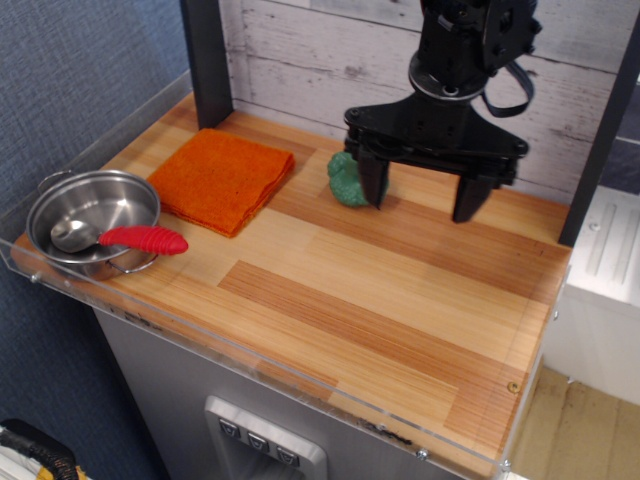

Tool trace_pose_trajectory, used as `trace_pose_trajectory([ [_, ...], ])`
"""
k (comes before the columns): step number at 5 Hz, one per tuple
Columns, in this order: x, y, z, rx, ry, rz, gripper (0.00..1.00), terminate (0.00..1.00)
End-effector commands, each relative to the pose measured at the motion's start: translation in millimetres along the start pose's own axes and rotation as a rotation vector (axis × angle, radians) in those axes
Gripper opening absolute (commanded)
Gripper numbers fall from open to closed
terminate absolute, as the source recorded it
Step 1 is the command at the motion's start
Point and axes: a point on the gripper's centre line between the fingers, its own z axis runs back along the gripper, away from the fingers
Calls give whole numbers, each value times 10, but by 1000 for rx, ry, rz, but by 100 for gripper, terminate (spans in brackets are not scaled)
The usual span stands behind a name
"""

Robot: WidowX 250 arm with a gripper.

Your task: Moving the green colour cap near the orange colour cloth.

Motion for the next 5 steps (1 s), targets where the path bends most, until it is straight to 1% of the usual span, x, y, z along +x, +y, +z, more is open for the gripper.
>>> trace_pose_trajectory([
  [1,-94,-366,387,-79,-69,-98,100,0],
  [2,-159,-470,513,-93,-60,-155,100,0],
  [3,-282,-472,630,-97,9,-152,100,0],
  [4,-408,-568,780,-74,9,-203,100,0],
  [5,-587,-490,802,-39,38,-173,100,0],
])
